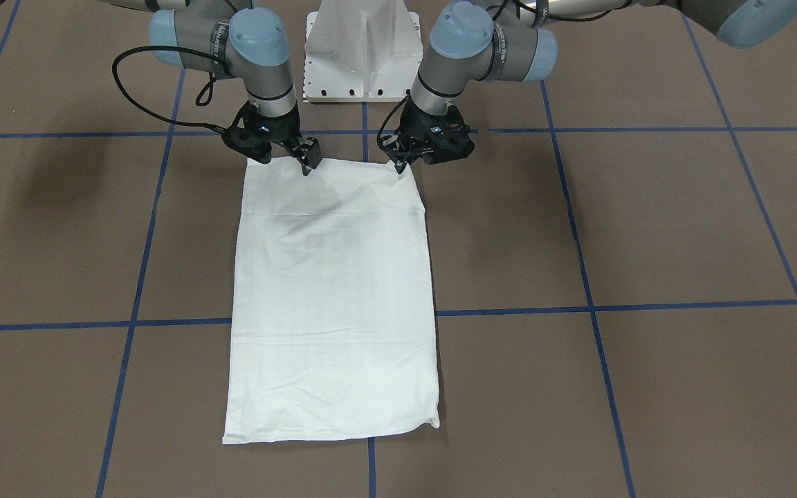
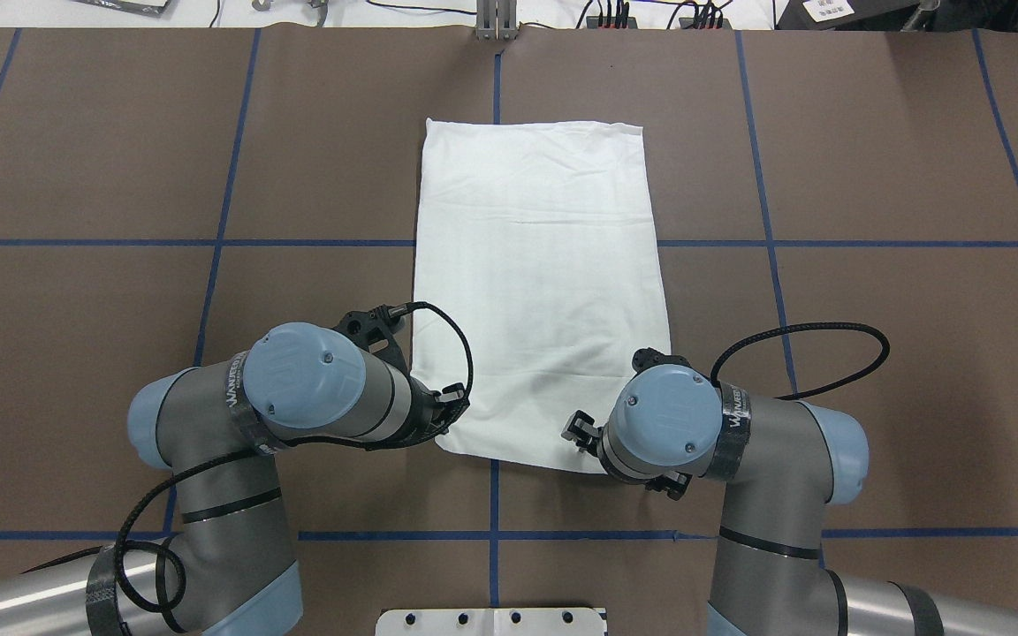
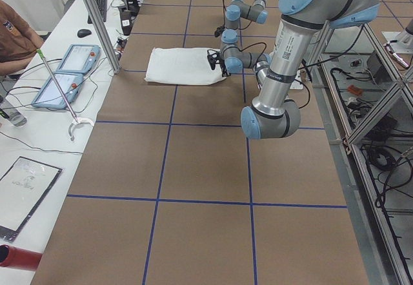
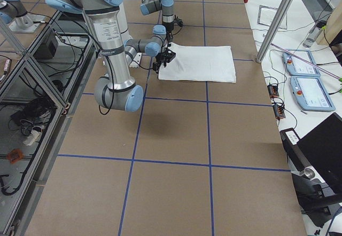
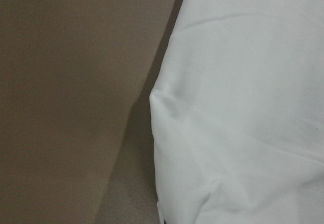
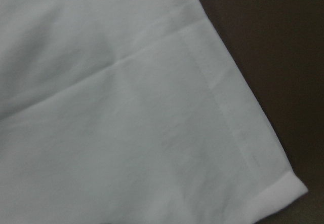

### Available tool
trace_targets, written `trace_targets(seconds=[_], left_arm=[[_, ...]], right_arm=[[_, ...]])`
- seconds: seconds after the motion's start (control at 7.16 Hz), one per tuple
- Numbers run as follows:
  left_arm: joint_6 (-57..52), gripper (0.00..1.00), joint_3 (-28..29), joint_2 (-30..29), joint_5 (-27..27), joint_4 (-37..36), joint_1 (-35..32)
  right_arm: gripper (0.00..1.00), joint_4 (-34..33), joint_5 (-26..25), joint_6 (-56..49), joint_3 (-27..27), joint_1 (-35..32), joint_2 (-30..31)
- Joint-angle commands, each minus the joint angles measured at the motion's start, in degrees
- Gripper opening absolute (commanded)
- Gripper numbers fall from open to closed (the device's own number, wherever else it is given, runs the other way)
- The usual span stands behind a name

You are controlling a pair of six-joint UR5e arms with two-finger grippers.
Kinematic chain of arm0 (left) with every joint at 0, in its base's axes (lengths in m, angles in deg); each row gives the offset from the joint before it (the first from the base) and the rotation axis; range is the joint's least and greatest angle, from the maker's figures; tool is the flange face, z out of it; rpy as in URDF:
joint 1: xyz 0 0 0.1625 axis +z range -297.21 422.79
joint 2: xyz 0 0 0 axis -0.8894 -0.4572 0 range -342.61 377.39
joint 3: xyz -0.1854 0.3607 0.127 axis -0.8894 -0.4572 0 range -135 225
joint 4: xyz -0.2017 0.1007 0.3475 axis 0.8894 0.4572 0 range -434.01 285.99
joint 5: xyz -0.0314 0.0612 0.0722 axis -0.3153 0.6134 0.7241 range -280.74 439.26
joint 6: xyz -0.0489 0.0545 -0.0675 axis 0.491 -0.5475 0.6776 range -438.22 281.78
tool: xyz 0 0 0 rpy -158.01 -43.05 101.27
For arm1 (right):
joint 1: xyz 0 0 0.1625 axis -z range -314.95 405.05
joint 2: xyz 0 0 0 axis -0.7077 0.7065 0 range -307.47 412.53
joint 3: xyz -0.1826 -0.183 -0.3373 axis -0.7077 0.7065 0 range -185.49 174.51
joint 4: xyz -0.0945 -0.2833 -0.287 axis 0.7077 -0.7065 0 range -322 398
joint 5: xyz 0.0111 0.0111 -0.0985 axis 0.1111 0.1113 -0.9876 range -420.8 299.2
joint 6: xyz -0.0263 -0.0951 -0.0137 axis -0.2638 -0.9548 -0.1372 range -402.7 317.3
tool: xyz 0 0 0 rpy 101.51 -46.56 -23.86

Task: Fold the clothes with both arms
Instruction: 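Grasp the near shirt corners with both grippers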

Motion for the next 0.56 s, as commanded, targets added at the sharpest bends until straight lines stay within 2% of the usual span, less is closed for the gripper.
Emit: trace_targets(seconds=[0.0, 0.28, 0.42], left_arm=[[-0.12, 0.00, 0.06, 0.04, 0.01, -0.01, -0.04], [-0.12, 0.00, 0.06, 0.04, 0.10, -0.01, -0.04], [-0.12, 0.00, 0.06, 0.04, 0.10, -0.01, -0.04]], right_arm=[[0.92, 0.00, -0.70, -0.03, 0.06, 0.08, 0.00], [0.85, 0.00, -0.70, -0.03, 0.15, 0.08, 0.00], [0.74, 0.00, -0.70, 0.06, 0.06, 0.08, -0.09]])
